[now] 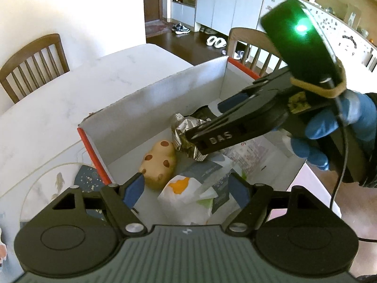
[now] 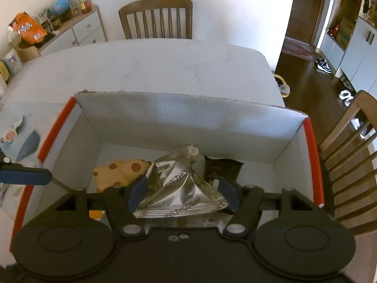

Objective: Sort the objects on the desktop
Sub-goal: 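Lower both packets into the box and open both grippers, then withdraw both grippers from the box back over the table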

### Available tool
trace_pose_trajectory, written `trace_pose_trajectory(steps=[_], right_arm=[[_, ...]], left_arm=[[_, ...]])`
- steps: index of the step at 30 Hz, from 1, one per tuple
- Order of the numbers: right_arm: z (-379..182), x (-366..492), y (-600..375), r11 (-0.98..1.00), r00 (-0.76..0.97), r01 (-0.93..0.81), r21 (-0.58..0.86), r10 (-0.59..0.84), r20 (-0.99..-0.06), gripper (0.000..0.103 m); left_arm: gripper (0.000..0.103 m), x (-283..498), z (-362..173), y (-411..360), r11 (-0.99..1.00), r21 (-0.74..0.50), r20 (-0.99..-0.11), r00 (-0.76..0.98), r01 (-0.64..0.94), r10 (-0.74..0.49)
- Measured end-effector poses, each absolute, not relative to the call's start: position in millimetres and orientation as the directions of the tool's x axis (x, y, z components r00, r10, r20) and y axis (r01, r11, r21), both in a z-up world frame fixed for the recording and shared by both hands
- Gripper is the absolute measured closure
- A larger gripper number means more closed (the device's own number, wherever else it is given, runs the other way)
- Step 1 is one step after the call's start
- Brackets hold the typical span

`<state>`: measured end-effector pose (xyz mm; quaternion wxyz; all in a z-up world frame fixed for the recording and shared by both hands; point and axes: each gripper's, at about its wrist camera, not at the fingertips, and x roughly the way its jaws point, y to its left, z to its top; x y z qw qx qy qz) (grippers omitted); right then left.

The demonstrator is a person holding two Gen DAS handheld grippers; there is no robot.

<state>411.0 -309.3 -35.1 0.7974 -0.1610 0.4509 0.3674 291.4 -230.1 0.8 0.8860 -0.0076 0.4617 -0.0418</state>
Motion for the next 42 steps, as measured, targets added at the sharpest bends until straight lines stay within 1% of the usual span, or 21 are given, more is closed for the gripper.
trace_pose_trajectory(steps=[4,5,6,9,16,18,22,24,25,26,27,36,42], right_arm=[[-24,408,-317,0.679,0.315,-0.726,0.111,0.471,-0.824,0.027],[-22,406,-318,0.678,0.315,-0.726,0.117,0.478,-0.820,0.025],[-19,404,-320,0.677,0.316,-0.726,0.121,0.485,-0.815,0.023],[-14,401,-325,0.676,0.315,-0.724,0.137,0.501,-0.806,0.019],[-3,388,-333,0.684,0.332,-0.712,0.162,0.531,-0.779,0.013],[-1,384,-334,0.689,0.340,-0.705,0.168,0.536,-0.772,0.010],[5,375,-336,0.703,0.358,-0.689,0.176,0.541,-0.761,0.007],[7,371,-336,0.712,0.369,-0.680,0.178,0.542,-0.755,0.006],[8,368,-336,0.717,0.376,-0.673,0.179,0.540,-0.753,0.005],[10,366,-337,0.724,0.382,-0.666,0.180,0.539,-0.751,0.005],[12,363,-337,0.728,0.388,-0.661,0.184,0.541,-0.746,0.005],[27,335,-334,0.771,0.457,-0.607,0.190,0.535,-0.711,0.004],[32,313,-323,0.785,0.479,-0.590,0.190,0.529,-0.701,0.004]], left_arm=[[0.025,287,4,-230,0.997,-0.049,-0.812,0.579,0.065,-0.078],[0.025,287,4,-230,0.997,-0.050,-0.810,0.582,0.065,-0.079],[0.023,285,5,-230,0.997,-0.051,-0.808,0.584,0.065,-0.080],[0.020,281,7,-229,0.996,-0.054,-0.799,0.596,0.065,-0.082],[0.019,269,13,-228,0.995,-0.062,-0.785,0.612,0.076,-0.096],[0.015,264,15,-226,0.995,-0.063,-0.779,0.620,0.077,-0.097],[0.014,256,19,-222,0.995,-0.067,-0.768,0.633,0.077,-0.100],[0.011,251,22,-220,0.995,-0.070,-0.760,0.641,0.077,-0.103],[0.010,249,23,-219,0.994,-0.072,-0.756,0.646,0.078,-0.105],[0.004,246,25,-217,0.994,-0.072,-0.751,0.652,0.080,-0.107],[0.002,243,27,-215,0.994,-0.071,-0.744,0.659,0.080,-0.106],[0.001,217,40,-189,0.994,-0.085,-0.698,0.708,0.068,-0.109],[0.001,196,47,-171,0.995,-0.074,-0.675,0.731,0.073,-0.104]])
